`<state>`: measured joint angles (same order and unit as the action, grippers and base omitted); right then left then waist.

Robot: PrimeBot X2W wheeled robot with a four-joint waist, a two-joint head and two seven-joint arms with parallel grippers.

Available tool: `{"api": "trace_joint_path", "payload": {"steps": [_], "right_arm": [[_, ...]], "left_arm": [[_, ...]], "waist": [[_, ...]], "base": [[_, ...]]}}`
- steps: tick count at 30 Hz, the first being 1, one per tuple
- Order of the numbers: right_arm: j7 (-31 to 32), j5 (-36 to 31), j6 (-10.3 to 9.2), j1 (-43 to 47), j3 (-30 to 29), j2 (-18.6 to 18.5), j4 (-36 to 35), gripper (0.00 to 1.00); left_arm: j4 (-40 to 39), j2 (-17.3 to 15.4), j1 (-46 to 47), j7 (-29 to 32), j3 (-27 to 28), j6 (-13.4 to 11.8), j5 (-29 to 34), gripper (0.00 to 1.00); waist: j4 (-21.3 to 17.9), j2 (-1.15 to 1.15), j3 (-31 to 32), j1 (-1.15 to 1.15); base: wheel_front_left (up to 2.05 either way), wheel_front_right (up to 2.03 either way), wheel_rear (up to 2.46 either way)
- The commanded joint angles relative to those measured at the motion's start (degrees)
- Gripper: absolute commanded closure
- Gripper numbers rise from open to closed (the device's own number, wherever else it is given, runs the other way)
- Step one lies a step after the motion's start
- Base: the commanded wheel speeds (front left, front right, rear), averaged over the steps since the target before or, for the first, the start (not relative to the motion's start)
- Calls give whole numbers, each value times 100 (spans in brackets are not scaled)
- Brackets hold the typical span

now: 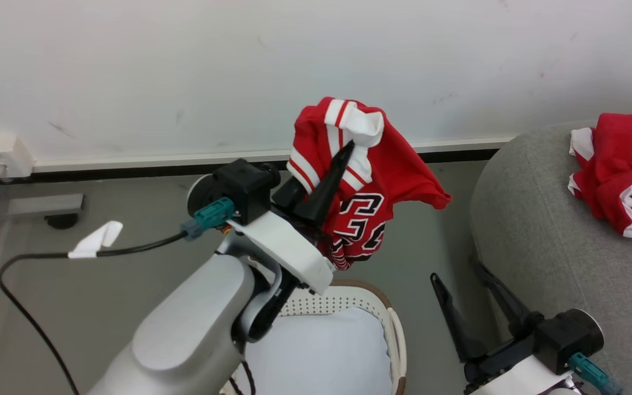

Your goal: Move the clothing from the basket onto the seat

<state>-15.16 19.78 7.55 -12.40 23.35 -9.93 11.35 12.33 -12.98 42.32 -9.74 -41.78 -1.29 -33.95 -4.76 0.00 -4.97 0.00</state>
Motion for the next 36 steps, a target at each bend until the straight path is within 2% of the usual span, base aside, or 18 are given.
{"api": "trace_joint_path", "payload": {"steps": [1,10,21,22,23,24,25,36], "right_arm": [[3,-34,-13,-74,67,-4,63,0],[3,92,-13,-447,739,4,856,0],[4,234,-13,-704,719,36,1430,0],[3,241,-13,-724,703,36,1457,20],[4,260,-13,-742,694,30,1483,52],[4,288,-13,-755,696,22,1509,78],[4,305,-13,-759,691,11,1541,99],[4,511,-13,-709,738,16,1403,100]], "left_arm": [[-61,43,-81,-22,-43,21,-73,100],[-202,434,-310,95,-511,124,-123,100],[-348,689,-678,253,-1106,345,-213,100],[-369,705,-712,270,-1159,359,-225,100],[-394,723,-733,287,-1193,359,-231,100],[-420,734,-746,295,-1222,351,-233,100],[-441,737,-759,299,-1249,354,-240,100],[-400,564,-831,262,-1095,218,-357,100]], "waist": [[106,0,32,0],[646,0,290,0],[1303,0,469,0],[1346,0,474,0],[1390,0,478,0],[1428,0,483,0],[1464,0,490,0],[1561,0,536,0]], "base": [[0,0,0],[0,0,0],[0,0,0],[0,0,0],[0,0,0],[0,0,0],[0,0,0],[0,0,0]]}}
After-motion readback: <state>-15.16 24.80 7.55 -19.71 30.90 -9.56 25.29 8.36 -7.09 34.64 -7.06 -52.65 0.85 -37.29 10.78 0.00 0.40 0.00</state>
